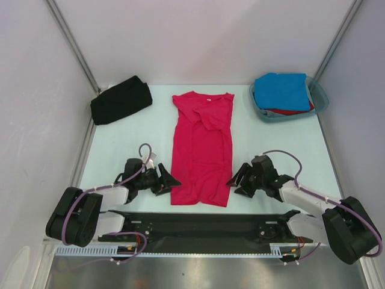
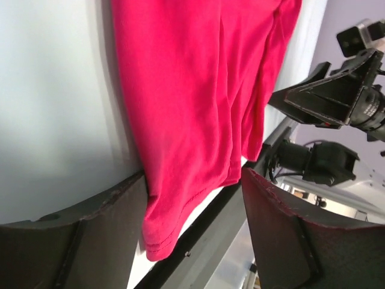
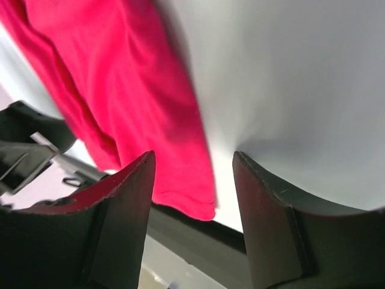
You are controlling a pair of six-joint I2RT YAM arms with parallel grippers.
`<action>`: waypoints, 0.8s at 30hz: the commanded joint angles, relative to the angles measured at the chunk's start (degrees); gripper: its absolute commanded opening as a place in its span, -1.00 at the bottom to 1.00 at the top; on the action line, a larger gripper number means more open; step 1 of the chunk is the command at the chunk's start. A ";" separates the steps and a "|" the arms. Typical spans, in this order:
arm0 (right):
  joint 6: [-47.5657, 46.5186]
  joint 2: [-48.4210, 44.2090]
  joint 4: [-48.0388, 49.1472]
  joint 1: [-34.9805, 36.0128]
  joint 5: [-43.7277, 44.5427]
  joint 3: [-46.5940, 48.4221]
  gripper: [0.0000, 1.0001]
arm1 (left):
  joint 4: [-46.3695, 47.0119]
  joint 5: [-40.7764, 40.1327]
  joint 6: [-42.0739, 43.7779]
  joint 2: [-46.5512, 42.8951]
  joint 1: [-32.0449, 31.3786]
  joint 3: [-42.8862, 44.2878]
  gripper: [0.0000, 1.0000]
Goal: Fold and stack the t-shirts
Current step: Fold the tshirt
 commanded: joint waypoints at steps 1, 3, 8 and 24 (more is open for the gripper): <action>5.61 -0.24 2.40 3.14 0.48 -3.63 0.21 | -5.12 -5.51 0.64 2.83 -1.71 -7.07 0.40; 7.01 0.02 3.63 4.55 1.71 -4.59 0.20 | -3.80 -5.42 0.47 3.27 -1.98 -7.77 0.36; 9.57 1.69 5.74 8.33 3.12 -5.13 0.05 | -0.72 -5.34 0.11 5.64 -2.51 -9.09 0.16; 9.49 -3.92 -9.79 12.47 13.38 -0.40 -1.00 | -7.82 -7.79 3.36 4.87 -3.65 -6.73 -0.99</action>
